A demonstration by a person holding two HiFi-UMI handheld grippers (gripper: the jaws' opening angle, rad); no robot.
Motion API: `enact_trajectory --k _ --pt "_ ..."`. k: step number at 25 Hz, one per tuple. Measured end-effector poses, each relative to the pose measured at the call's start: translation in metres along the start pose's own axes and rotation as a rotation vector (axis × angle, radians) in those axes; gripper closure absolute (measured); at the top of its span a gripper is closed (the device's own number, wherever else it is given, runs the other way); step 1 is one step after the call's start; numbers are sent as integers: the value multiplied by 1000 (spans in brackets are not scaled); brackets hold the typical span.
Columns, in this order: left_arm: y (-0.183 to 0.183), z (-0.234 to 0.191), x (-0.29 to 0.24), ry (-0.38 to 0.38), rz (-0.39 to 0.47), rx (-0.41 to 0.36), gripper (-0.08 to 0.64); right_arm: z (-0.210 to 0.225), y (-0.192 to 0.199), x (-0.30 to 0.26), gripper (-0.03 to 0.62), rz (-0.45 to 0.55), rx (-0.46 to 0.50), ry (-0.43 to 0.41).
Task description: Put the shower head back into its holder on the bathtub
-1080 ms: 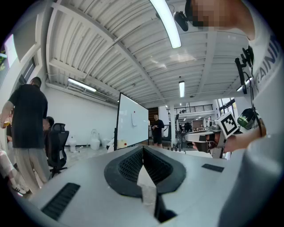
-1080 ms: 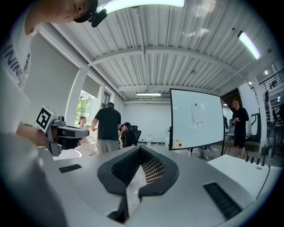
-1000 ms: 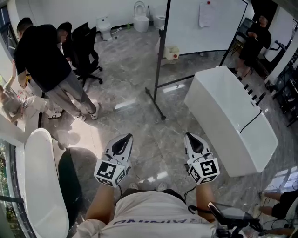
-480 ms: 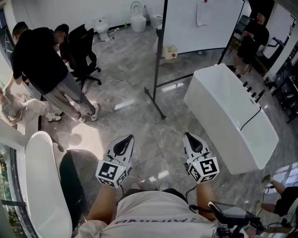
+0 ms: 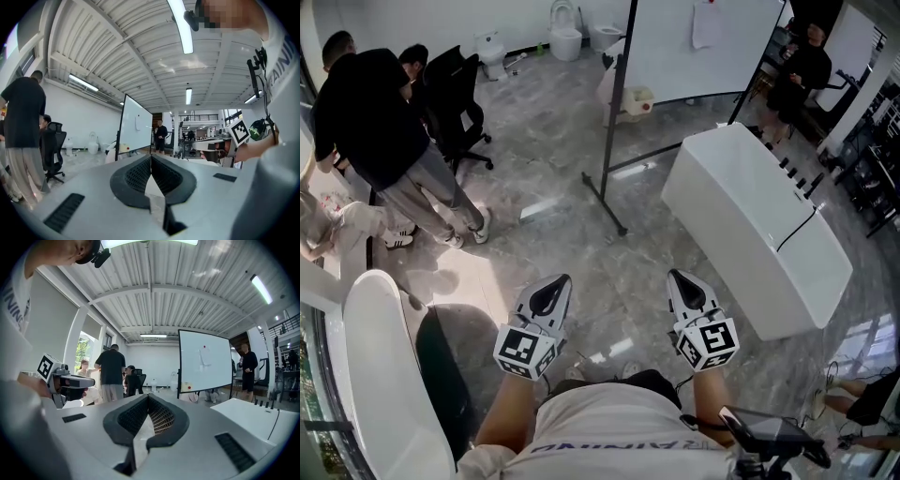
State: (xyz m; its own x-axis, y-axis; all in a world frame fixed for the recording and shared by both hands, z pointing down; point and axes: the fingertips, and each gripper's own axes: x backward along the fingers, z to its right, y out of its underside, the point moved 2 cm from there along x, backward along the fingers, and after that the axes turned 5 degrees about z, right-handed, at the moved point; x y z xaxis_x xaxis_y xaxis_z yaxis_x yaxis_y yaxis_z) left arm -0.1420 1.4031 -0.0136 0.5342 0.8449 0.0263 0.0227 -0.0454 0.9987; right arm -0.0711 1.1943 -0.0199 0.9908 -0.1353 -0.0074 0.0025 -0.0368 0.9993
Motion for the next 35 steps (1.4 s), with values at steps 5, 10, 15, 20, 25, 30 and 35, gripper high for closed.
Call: enact_trajectory --k 5,10,15,20,25,30,35 --pt "12 -4 -2 95 -17 12 541 -7 9 15 581 -17 1 102" --pt "11 3 -24 178 -22 26 541 9 9 32 580 -40 -5 192" --pt "18 22 -60 251 -32 24 541 37 15 40 581 -37 -11 253" --pt "21 45 -114 304 -42 8 541 89 27 49 580 -28 -35 313" --pt "19 77 -188 349 -38 -4 541 168 33 62 580 -15 -61 384" --pt "16 119 -261 378 -37 -24 541 251 33 73 580 3 -78 423" --pt "13 168 -325 411 -36 -22 541 317 36 95 581 12 -88 440"
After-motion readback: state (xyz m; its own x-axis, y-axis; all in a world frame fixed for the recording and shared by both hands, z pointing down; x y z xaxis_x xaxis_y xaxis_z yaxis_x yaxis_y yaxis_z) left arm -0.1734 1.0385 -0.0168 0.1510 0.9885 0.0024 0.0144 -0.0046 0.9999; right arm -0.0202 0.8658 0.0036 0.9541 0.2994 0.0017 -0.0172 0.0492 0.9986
